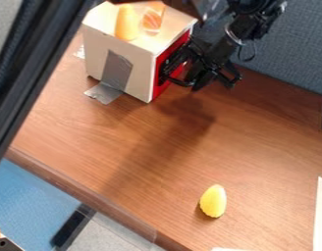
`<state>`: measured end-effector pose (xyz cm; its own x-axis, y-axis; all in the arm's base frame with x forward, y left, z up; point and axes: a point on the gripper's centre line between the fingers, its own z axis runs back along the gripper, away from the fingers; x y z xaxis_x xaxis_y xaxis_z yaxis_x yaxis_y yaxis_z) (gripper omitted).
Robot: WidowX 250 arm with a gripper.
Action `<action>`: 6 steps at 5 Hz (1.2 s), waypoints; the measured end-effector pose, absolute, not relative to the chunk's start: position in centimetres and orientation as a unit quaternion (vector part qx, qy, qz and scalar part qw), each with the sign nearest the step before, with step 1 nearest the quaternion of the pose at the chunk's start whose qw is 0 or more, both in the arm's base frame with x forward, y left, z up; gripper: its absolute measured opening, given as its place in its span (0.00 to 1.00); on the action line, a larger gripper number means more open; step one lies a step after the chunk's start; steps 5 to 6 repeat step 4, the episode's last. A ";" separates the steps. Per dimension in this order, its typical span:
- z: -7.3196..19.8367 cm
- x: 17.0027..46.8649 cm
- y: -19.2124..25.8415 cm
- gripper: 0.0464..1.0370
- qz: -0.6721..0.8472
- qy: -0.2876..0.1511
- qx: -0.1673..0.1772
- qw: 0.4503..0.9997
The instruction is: Close the drawer
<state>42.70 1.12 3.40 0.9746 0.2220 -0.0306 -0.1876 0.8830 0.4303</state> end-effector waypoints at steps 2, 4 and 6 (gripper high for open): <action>4.7 43.3 -1.9 0.64 0.096 0.013 0.083 0.992; 7.4 44.2 -6.0 0.97 0.054 -0.024 0.033 0.998; 7.4 44.2 -6.0 0.97 0.054 -0.024 0.033 0.998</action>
